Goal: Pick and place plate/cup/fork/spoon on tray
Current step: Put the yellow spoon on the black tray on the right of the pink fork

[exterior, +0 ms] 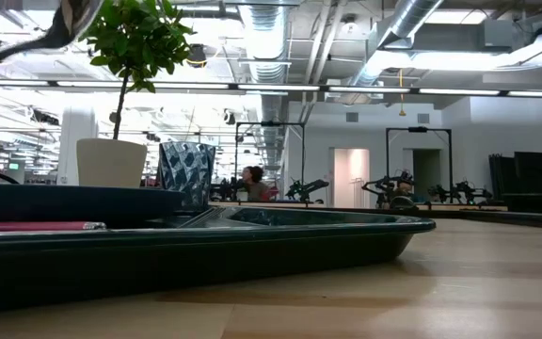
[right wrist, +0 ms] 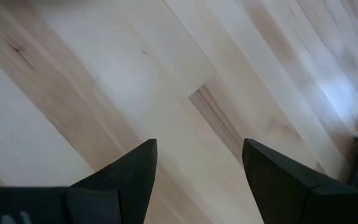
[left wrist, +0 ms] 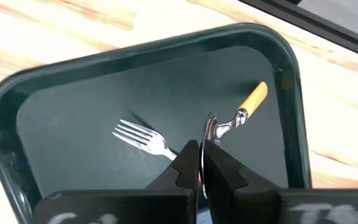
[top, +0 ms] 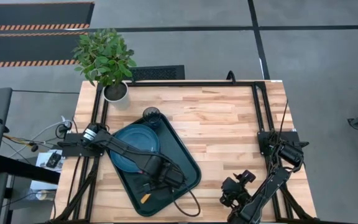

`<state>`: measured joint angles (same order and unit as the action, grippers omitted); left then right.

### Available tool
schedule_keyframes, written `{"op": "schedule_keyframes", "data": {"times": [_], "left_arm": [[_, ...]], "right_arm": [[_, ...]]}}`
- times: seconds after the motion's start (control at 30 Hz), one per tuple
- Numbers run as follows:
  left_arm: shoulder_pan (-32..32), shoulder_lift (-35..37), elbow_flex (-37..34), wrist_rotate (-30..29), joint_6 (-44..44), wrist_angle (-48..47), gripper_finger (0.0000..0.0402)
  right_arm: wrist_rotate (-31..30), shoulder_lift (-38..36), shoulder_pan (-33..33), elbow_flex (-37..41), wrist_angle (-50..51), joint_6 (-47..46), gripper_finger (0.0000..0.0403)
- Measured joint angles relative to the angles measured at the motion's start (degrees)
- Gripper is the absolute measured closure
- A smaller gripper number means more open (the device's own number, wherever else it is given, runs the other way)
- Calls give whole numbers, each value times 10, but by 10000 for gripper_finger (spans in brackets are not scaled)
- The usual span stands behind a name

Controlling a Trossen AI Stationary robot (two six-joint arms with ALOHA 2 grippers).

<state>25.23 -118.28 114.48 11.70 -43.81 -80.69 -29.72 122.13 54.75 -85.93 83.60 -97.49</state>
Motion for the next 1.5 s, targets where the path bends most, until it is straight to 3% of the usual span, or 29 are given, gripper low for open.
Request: {"op": "schedule_keyframes", "data": {"times": [0.3,0.87,1.23,1.5], "left_arm": [[0,0,-41,18,-4,45,401],[-2,0,-41,27,-38,88,401],[-9,-70,-40,20,-59,76,400],[-20,-79,-39,3,-67,90,386]], "right_arm": [[-4,0,-7,30,-38,0,143],[-4,1,-16,39,-70,5,143],[-3,0,-16,39,-75,9,143],[-3,0,-16,39,-69,20,143]]}}
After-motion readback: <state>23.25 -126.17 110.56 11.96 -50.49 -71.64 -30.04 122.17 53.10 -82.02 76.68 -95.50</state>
